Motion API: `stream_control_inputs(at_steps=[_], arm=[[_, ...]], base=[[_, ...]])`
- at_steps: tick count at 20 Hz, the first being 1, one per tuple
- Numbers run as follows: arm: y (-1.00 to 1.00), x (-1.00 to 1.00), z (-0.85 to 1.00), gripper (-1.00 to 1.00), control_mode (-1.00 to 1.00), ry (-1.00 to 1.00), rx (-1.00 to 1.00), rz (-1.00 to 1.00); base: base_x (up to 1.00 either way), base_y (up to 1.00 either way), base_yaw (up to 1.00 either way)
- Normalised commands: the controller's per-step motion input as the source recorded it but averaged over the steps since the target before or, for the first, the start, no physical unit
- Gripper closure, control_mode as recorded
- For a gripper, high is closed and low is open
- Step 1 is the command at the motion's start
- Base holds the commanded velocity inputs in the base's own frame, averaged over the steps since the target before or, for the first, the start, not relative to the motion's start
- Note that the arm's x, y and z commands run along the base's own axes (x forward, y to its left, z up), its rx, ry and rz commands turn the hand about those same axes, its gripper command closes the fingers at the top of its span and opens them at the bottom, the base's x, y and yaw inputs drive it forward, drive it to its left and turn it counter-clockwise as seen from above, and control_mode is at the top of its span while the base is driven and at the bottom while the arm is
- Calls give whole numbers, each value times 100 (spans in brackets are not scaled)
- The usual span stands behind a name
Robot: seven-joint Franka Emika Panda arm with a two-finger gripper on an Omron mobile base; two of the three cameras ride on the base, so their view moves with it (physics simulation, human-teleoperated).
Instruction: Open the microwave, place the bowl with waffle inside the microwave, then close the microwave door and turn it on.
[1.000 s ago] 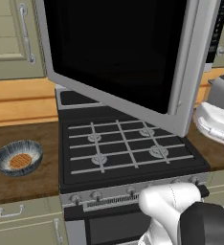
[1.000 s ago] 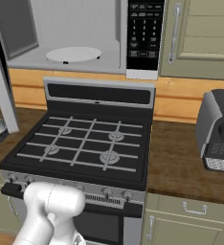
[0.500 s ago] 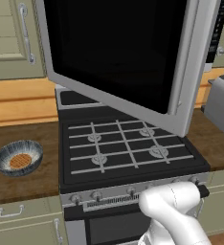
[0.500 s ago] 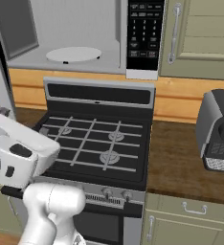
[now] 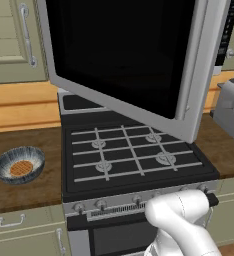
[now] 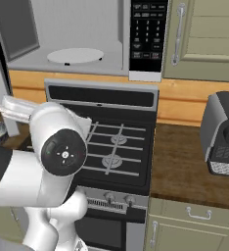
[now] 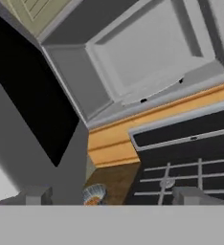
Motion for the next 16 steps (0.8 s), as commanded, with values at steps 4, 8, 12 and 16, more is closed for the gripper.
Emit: stream_control_inputs(at_steps=[4, 8, 12, 16], arm=[[38, 16, -4, -100, -100, -5, 0, 31], [68, -18, 0, -100, -100, -22, 0, 30], [78, -17, 0, -100, -100, -23, 0, 34], [56, -11, 15, -100, -100, -13, 0, 33]], base=[[0, 0, 0], [0, 0, 0], [0, 0, 0], [0, 0, 0]])
